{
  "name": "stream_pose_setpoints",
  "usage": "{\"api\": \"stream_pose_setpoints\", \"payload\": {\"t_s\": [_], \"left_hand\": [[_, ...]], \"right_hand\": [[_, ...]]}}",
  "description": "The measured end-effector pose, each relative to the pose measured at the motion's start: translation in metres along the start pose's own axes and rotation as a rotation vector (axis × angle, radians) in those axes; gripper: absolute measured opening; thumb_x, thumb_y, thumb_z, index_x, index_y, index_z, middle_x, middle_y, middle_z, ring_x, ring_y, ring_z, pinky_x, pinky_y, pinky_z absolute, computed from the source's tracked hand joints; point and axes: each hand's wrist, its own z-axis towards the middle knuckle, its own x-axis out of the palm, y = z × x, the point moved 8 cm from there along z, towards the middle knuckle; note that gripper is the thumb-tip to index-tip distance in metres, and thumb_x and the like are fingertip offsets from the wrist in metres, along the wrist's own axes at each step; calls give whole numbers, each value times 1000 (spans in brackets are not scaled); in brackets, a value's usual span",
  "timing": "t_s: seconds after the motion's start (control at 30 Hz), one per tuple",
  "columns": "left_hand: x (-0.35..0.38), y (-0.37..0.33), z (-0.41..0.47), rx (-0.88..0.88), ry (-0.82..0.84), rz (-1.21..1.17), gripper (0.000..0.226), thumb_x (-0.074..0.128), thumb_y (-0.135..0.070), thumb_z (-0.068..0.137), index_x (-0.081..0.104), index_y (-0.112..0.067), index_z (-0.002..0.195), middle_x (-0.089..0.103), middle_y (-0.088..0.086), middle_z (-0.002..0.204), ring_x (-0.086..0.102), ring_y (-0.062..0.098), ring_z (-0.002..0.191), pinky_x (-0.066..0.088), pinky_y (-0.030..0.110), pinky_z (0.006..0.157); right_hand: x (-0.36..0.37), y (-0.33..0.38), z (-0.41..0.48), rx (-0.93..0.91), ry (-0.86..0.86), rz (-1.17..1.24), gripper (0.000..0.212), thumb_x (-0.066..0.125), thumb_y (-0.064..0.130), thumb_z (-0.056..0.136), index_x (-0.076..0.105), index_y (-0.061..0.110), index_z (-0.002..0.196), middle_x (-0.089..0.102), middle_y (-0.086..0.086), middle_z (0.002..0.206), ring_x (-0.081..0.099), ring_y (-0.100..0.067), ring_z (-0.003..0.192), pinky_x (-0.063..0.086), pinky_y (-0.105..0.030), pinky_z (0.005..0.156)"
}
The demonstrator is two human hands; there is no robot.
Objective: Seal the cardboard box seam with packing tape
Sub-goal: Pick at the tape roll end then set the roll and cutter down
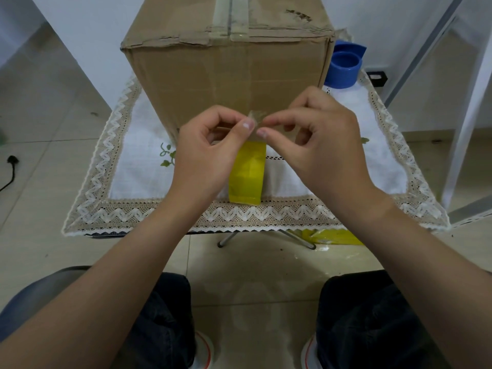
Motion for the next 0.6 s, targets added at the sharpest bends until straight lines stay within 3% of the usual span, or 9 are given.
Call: {"api": "stream_pose_setpoints", "payload": {"t_s": [0.03, 0.2, 0.37, 0.6], "left_hand": [[0, 0, 0, 6, 4, 0, 7, 69, -13, 96, 73, -10, 91, 75, 15, 90, 73, 25, 88, 59, 35, 83], [3, -2, -1, 20, 42, 3, 10, 68, -12, 96, 73, -19, 92, 74, -2, 87, 69, 9, 88, 59, 32, 86], [3, -3, 0, 29, 52, -10, 12, 69, -12, 96, 73, -22, 91, 74, -2, 90, 70, 8, 90, 59, 32, 86], [-6, -3, 4, 39, 29, 42, 5, 80, -13, 87, 79, -12, 92, 74, 10, 95, 71, 9, 87, 58, 23, 78]], "right_hand": [[1, -2, 0, 17, 5, -9, 21, 80, 38, 90, 82, 19, 101, 58, 7, 88, 45, 7, 65, 42, -23, 58], [5, -5, -1, 69, 0, 17, 21, 80, 38, 89, 83, 21, 102, 61, 6, 87, 49, 2, 65, 45, -25, 61], [11, -9, -3, 154, 37, 138, 14, 82, 26, 89, 82, 23, 103, 57, 16, 83, 55, 5, 68, 39, -7, 64], [20, -11, -4, 232, 55, 306, 17, 82, 18, 89, 77, 33, 94, 62, 12, 81, 55, 5, 66, 40, -7, 62]]}}
